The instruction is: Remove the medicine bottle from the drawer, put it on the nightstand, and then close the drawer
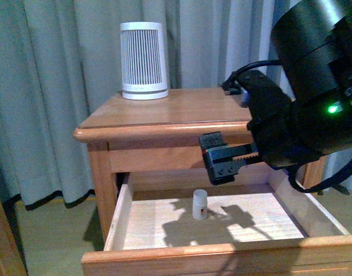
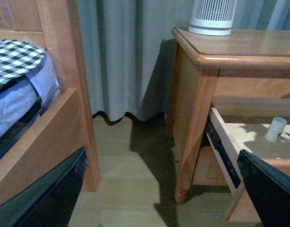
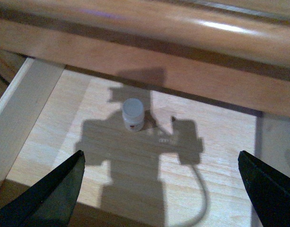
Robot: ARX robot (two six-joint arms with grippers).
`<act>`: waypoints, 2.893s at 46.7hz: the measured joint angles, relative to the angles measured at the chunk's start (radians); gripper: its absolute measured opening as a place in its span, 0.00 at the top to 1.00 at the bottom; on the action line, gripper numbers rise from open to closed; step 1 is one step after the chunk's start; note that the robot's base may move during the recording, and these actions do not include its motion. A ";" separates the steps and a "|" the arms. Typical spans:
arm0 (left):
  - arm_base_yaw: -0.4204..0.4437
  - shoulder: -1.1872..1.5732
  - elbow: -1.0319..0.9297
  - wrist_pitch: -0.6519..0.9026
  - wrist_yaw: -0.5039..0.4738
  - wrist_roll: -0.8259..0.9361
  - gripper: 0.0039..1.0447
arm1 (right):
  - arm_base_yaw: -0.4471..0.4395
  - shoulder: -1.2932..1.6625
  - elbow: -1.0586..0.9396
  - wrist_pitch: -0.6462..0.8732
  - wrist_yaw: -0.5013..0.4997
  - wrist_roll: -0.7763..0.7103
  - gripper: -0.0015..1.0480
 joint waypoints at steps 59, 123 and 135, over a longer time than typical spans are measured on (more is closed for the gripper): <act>0.000 0.000 0.000 0.000 0.000 0.000 0.06 | 0.062 0.420 0.217 0.179 0.004 0.012 0.07; 0.000 0.000 0.000 0.000 0.000 0.000 0.06 | 0.029 0.539 0.252 0.262 -0.044 -0.012 0.07; 0.000 0.000 0.000 0.000 0.000 0.000 0.06 | 0.029 0.543 0.259 0.261 -0.057 -0.025 0.13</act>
